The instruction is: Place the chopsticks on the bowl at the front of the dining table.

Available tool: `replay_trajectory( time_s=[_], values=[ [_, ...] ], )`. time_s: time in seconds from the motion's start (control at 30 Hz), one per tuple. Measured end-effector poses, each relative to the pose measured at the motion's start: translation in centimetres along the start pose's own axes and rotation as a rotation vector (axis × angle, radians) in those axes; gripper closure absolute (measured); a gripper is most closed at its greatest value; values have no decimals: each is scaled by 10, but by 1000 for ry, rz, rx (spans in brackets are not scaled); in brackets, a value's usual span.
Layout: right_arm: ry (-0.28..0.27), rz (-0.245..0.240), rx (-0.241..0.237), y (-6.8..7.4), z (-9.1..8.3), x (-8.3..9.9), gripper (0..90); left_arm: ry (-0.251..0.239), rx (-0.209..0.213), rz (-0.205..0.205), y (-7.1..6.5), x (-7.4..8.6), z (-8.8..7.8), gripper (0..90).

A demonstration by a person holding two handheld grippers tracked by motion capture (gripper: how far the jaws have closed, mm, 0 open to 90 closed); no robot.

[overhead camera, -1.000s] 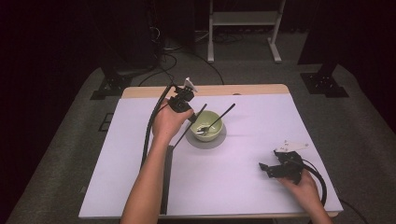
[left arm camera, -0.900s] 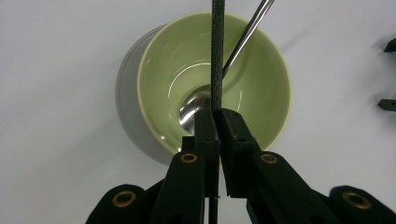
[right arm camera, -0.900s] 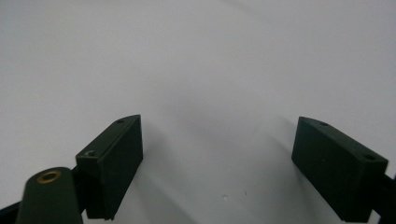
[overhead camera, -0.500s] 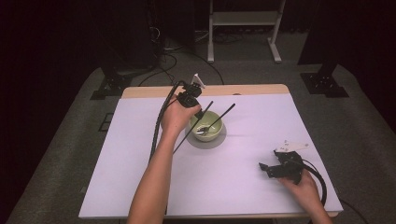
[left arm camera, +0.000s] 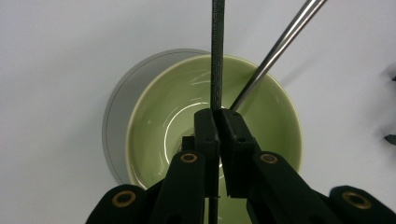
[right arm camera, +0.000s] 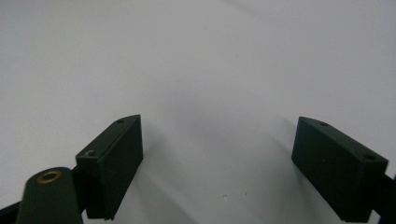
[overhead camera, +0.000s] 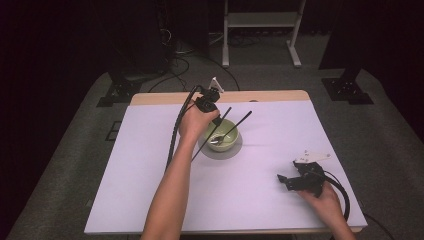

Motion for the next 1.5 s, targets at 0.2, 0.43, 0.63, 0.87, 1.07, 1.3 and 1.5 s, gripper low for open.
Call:
replay_trajectory(
  time_s=[0.2, 0.43, 0.63, 0.87, 1.07, 1.3, 1.5],
  values=[
    [-1, 0, 0, 0, 0, 0, 152, 12, 1, -10, 1, -3, 4, 861],
    [-1, -1, 0, 0, 0, 0, 152, 9, 4, -28, 5, -6, 10, 861],
    [0, -2, 0, 0, 0, 0, 152, 14, 6, -35, 7, -8, 14, 861],
    [0, -2, 0, 0, 0, 0, 152, 15, 14, -43, 9, -9, 19, 861],
    [0, -2, 0, 0, 0, 0, 152, 13, 11, -45, 11, -10, 22, 861],
    [0, -2, 0, 0, 0, 0, 152, 10, 9, -50, 12, -10, 22, 860],
    [0, -2, 0, 0, 0, 0, 152, 2, 3, -50, 12, -10, 22, 857]
  ],
)
Point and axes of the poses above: each handheld gripper's, and its own axes: z roughly forward along the jaws, x roughly out of its underside, y roughly to its left, the point moved 7 cm from there along z, roughly forward along the jaws, and after that the axes turned 11 degrees about x, right-handed, at the moved point
